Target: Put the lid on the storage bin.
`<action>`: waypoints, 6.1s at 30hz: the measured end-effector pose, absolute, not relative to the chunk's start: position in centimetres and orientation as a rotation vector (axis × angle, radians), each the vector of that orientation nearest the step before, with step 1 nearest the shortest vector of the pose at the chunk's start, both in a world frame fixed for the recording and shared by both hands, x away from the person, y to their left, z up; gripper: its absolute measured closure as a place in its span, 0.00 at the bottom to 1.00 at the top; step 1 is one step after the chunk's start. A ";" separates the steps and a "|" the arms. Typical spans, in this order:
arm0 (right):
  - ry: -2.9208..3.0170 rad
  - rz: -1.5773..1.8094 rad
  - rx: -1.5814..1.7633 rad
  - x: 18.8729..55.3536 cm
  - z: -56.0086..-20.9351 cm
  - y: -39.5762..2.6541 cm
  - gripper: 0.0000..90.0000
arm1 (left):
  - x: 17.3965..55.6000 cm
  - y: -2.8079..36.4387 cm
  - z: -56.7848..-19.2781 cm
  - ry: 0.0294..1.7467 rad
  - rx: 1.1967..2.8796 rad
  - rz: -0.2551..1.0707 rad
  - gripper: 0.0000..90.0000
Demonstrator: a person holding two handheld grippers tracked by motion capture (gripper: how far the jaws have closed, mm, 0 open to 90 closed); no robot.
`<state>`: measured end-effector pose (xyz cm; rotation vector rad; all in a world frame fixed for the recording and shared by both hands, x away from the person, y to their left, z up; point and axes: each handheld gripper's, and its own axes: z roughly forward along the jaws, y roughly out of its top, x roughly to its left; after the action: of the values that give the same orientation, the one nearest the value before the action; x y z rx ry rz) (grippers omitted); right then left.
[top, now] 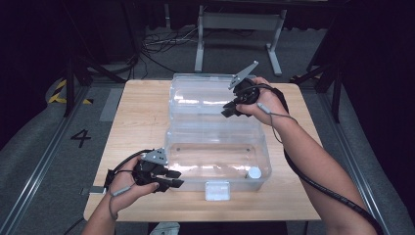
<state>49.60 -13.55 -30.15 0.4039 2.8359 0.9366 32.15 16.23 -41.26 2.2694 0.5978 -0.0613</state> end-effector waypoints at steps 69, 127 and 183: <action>2.861 0.725 0.124 45.2 -28.3 -12.8 0.98 | 32.4 16.1 -41.1 0.612 2.288 -0.079 0.75; 2.887 0.633 -0.038 40.2 -28.7 -12.7 1.00 | 32.3 16.0 -41.1 0.616 2.298 -0.073 0.75; 2.859 0.679 -0.058 37.3 -30.5 -13.1 1.00 | 32.2 16.7 -32.8 0.659 2.013 0.095 0.95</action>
<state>37.25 -13.09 -30.54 -0.0579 2.8586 0.6791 32.23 16.73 -32.80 2.0129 0.6587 0.0950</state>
